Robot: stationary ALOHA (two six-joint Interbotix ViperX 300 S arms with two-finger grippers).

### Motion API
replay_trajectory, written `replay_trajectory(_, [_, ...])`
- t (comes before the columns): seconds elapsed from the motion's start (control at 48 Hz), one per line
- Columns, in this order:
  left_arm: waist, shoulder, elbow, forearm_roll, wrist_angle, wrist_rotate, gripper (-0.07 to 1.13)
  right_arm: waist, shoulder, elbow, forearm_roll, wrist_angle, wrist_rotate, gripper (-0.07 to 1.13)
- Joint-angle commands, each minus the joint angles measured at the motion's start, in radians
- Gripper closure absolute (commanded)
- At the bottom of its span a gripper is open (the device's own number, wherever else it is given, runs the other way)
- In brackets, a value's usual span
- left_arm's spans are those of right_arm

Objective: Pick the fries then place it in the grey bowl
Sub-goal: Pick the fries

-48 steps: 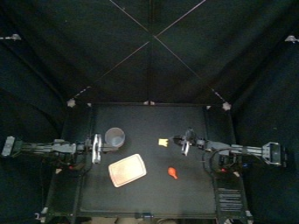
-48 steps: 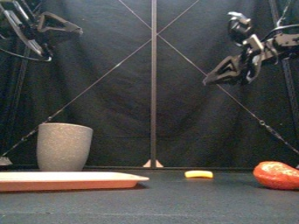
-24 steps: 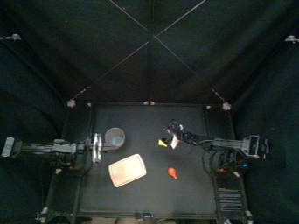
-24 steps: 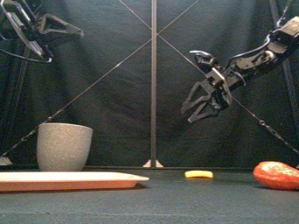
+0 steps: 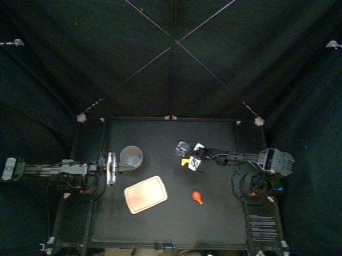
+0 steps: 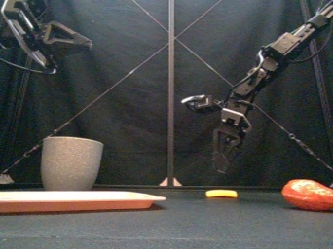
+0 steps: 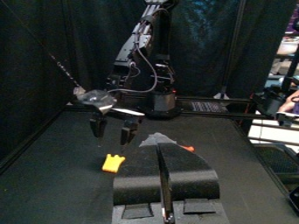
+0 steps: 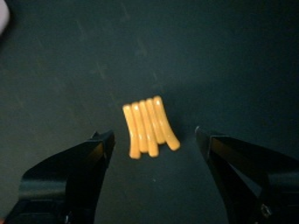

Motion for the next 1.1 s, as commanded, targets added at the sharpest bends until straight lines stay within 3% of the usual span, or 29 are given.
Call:
replay_trajectory(0.021, [0.003, 0.003, -0.014, 0.002, -0.008, 0.002, 1.07, -0.009, 0.017, -0.06, -0.069, 0.091, -0.006, 0.0])
replay_trajectory(0.271, [0.011, 0.003, -0.005, -0.003, -0.008, 0.0, 1.07, -0.005, 0.097, -0.097, -0.144, 0.11, -0.012, 0.0])
replay_trajectory(1.104, [0.083, 0.003, 0.006, -0.054, -0.014, 0.0, 1.07, 0.035, 0.121, -0.153, -0.055, 0.055, -0.011, 0.0])
